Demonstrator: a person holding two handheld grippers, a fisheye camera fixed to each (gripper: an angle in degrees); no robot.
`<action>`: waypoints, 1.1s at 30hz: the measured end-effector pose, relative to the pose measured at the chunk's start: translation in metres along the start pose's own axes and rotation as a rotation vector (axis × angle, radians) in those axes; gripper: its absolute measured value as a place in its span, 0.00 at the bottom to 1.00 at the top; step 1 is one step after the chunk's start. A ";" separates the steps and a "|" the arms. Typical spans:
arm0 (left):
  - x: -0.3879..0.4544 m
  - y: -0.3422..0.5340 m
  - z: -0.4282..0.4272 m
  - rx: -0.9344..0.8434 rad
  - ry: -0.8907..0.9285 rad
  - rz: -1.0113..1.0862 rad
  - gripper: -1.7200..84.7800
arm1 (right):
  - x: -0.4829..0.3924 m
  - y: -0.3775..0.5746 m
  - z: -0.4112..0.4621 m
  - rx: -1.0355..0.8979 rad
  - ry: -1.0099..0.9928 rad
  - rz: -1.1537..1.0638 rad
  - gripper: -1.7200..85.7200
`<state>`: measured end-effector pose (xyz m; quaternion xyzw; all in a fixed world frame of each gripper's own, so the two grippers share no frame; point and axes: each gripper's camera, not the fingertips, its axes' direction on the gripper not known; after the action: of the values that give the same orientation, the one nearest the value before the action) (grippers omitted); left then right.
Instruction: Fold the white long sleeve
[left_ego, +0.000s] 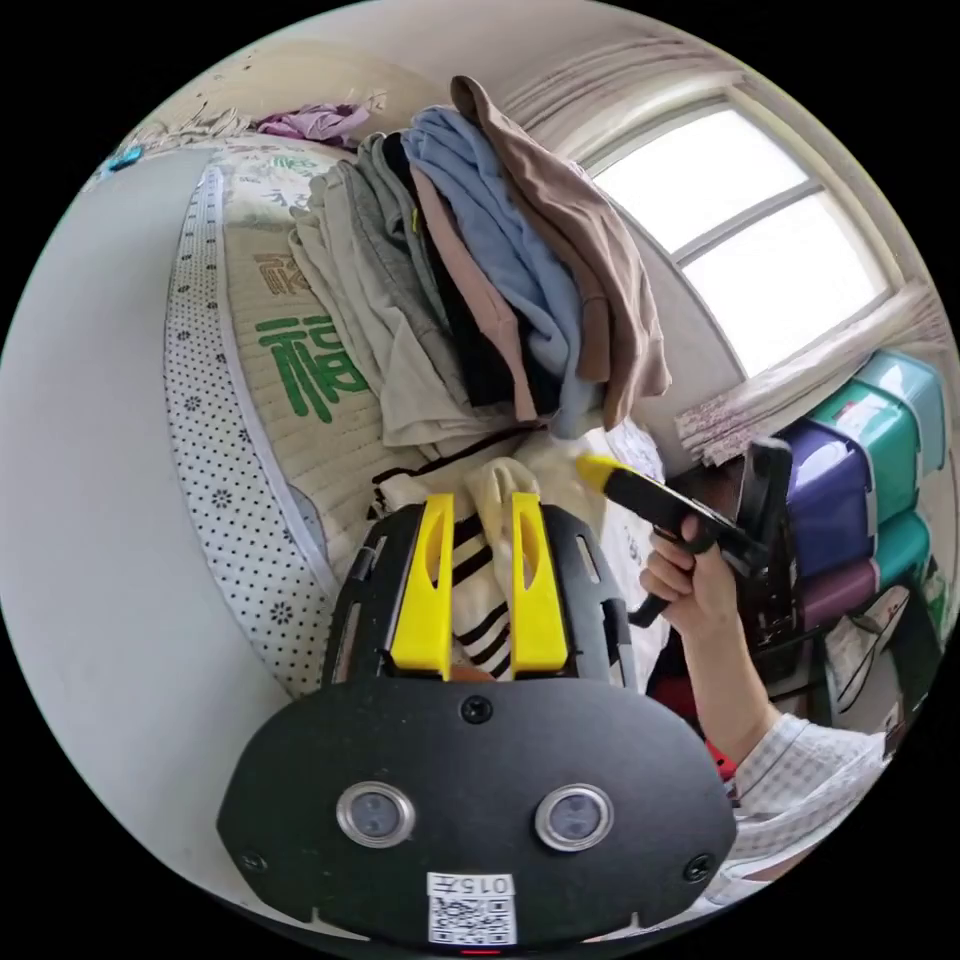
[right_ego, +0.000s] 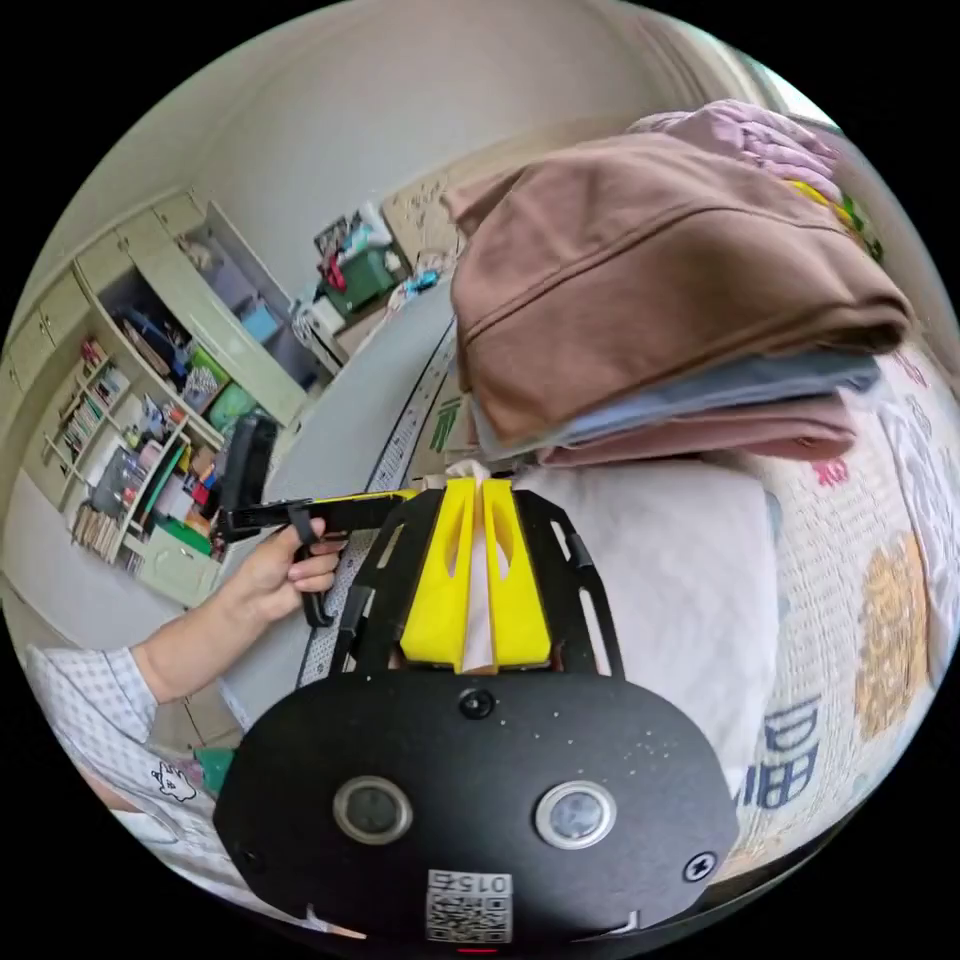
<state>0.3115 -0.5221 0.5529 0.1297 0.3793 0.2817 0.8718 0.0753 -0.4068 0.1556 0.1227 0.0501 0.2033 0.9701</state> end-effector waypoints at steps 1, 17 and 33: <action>0.002 -0.001 0.002 -0.010 0.000 -0.026 0.11 | 0.009 0.013 -0.027 0.046 -0.015 0.016 0.02; 0.153 0.105 -0.188 0.276 0.040 0.212 0.01 | -0.018 0.145 -0.365 0.494 0.166 0.024 0.02; 0.259 0.417 -0.627 0.885 -0.158 0.344 0.01 | -0.153 0.272 -0.474 0.736 -0.228 -0.105 0.02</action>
<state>-0.1690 -0.0247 0.1581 0.5702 0.3685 0.2228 0.6996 -0.2378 -0.1244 -0.2246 0.4817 0.0177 0.1067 0.8696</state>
